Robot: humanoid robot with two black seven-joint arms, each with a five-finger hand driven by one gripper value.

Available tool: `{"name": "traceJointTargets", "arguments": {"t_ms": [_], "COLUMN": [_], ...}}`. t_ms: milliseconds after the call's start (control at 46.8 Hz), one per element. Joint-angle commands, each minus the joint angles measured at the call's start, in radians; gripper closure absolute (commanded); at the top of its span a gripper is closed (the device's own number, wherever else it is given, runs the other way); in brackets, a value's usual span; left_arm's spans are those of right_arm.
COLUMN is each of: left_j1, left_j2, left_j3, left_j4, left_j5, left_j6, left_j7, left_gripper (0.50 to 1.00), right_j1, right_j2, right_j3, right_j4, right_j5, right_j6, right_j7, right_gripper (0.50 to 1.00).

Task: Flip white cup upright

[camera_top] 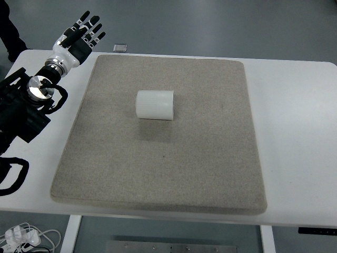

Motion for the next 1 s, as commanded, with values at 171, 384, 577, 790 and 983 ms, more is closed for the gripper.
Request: {"name": "traceJointTargets", "arguments": {"t_ms": [171, 384, 577, 790, 983], "left_j1": [-0.008, -0.017, -0.014, -0.034, -0.058], "left_j2": [0.000, 0.006, 0.008, 0.014, 0.070], "left_j3": [-0.009, -0.026, -0.023, 0.001, 0.028], "left_j4": [0.000, 0.004, 0.006, -0.015, -0.109], "left_j5": [-0.002, -0.011, -0.002, 0.083, 0.372], "left_j6": [0.002, -0.005, -0.015, -0.050, -0.070], "left_j7": [0.000, 0.000, -0.008, -0.002, -0.006], "left_gripper": [0.500, 0.500, 0.500, 0.504, 0.504], "right_j1": [0.000, 0.000, 0.000, 0.000, 0.000], "right_j2": [0.000, 0.000, 0.000, 0.000, 0.000], "right_j3": [0.000, 0.000, 0.000, 0.000, 0.000], "right_j4": [0.000, 0.000, 0.000, 0.000, 0.000], "right_j5": [0.000, 0.000, 0.000, 0.000, 0.000], "right_j6": [0.000, 0.000, 0.000, 0.000, 0.000], "right_j7": [0.000, 0.000, 0.000, 0.000, 0.000], "right_gripper": [0.548, 0.548, 0.548, 0.548, 0.548]}}
